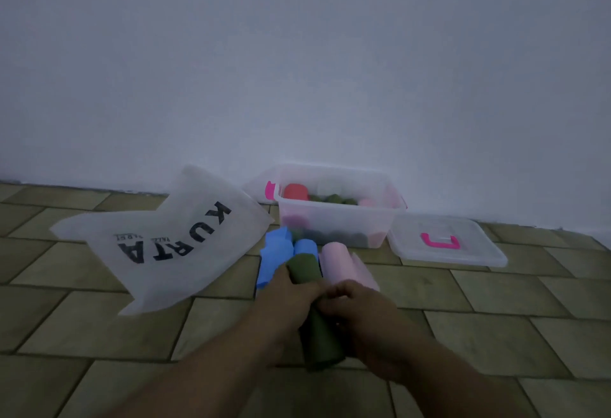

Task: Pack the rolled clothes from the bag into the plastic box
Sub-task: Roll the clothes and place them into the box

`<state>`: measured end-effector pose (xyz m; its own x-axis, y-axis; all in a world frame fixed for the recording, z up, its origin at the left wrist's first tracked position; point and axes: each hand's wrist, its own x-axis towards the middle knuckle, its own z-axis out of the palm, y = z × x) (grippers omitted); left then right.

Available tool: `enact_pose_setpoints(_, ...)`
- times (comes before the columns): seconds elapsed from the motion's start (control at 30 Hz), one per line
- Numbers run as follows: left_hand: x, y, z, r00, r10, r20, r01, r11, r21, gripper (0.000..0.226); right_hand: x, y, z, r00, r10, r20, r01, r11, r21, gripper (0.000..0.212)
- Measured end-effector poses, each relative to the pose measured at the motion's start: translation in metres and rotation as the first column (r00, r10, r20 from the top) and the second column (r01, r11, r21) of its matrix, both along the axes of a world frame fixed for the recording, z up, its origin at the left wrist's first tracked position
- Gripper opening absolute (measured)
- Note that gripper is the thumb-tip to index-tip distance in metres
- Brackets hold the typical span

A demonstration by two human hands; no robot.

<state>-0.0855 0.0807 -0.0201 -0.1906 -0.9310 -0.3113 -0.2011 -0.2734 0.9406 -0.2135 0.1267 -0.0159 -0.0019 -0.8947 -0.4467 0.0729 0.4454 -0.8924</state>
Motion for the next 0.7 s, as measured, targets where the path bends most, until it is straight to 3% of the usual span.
enact_pose_setpoints(0.1, -0.011, -0.059, 0.023, 0.971, -0.099, 0.218, 0.147, 0.966, -0.214, 0.070, -0.030, -0.039, 0.038, 0.996, -0.028, 0.087, 0.034, 0.997, -0.071, 0.020)
enact_pose_setpoints(0.2, -0.018, -0.121, 0.038, 0.812, 0.047, 0.582, 0.242, 0.880, -0.409, 0.081, -0.063, -0.093, 0.074, 0.990, -0.138, 0.024, 0.140, 0.981, -0.137, 0.025)
enact_pose_setpoints(0.3, -0.027, -0.168, 0.038, 0.646, 0.058, 0.761, 0.317, 0.887, -0.337, 0.094, -0.082, -0.155, 0.090, 0.953, -0.268, -0.143, 0.238, 0.951, -0.198, 0.026)
enact_pose_setpoints(0.43, -0.037, -0.195, 0.021, 0.578, -0.059, 0.814, 0.380, 0.902, -0.205, 0.100, -0.080, -0.222, 0.070, 0.829, -0.199, -0.523, 0.169, 0.980, -0.105, 0.021)
enact_pose_setpoints(0.5, -0.036, -0.200, 0.014, 0.579, -0.082, 0.811, 0.393, 0.900, -0.189, 0.100, -0.070, -0.244, 0.054, 0.693, -0.047, -0.720, 0.055, 0.998, -0.012, 0.021)
enact_pose_setpoints(0.57, -0.034, -0.202, 0.012, 0.577, -0.092, 0.811, 0.399, 0.899, -0.183, 0.100, -0.060, -0.257, 0.044, 0.457, 0.111, -0.883, -0.112, 0.991, 0.067, 0.026)
enact_pose_setpoints(0.67, -0.033, -0.201, 0.014, 0.580, -0.100, 0.808, 0.408, 0.895, -0.182, 0.100, -0.048, -0.261, 0.043, 0.226, 0.258, -0.939, -0.279, 0.941, 0.192, 0.021)
enact_pose_setpoints(0.7, -0.033, -0.201, 0.014, 0.582, -0.102, 0.807, 0.408, 0.895, -0.181, 0.099, -0.047, -0.259, 0.044, 0.192, 0.266, -0.945, -0.292, 0.934, 0.203, 0.016)
